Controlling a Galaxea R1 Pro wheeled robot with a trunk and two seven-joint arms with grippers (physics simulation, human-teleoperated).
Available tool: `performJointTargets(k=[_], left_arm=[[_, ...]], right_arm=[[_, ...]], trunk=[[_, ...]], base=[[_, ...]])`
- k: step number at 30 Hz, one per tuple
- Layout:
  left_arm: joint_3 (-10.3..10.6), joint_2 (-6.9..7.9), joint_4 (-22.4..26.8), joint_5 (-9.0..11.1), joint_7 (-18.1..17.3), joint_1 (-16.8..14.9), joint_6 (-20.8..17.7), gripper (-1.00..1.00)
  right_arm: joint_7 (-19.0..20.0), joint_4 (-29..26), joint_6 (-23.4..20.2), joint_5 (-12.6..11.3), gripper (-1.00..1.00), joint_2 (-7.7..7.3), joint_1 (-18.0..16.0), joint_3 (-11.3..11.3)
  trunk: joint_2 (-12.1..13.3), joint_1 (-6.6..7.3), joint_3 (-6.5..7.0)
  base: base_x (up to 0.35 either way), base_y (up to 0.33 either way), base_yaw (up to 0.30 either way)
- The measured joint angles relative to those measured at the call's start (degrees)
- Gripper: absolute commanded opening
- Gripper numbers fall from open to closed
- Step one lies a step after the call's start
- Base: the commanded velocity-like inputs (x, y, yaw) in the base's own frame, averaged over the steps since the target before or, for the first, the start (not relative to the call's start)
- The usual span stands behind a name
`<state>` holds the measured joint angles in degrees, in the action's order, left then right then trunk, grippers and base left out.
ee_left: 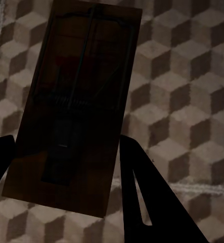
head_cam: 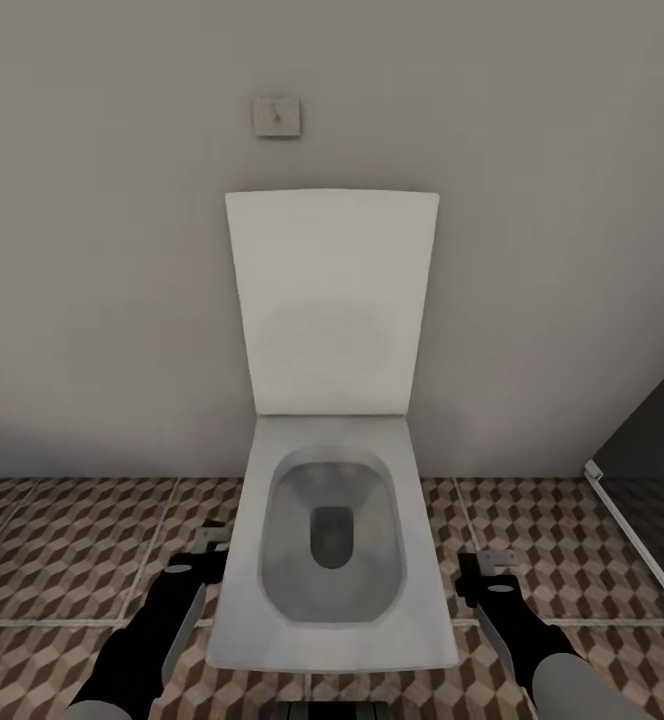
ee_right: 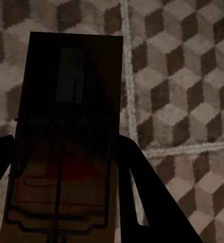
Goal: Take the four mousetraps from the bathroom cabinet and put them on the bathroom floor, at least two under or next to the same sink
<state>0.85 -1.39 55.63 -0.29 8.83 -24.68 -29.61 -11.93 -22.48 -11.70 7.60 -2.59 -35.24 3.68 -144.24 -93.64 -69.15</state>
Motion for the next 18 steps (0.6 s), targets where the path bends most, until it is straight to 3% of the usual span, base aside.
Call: performJointTargets(k=[18], left_arm=[[-0.3,1.87,-7.0,0.0,0.1,-0.2,0.7,-1.00]], right_arm=[[-0.2,0.0,2.5,0.0,-1.00,0.46,0.0,0.1]], trunk=[[0.0,0.00,0.00]], base=[[0.000,0.000,0.000]])
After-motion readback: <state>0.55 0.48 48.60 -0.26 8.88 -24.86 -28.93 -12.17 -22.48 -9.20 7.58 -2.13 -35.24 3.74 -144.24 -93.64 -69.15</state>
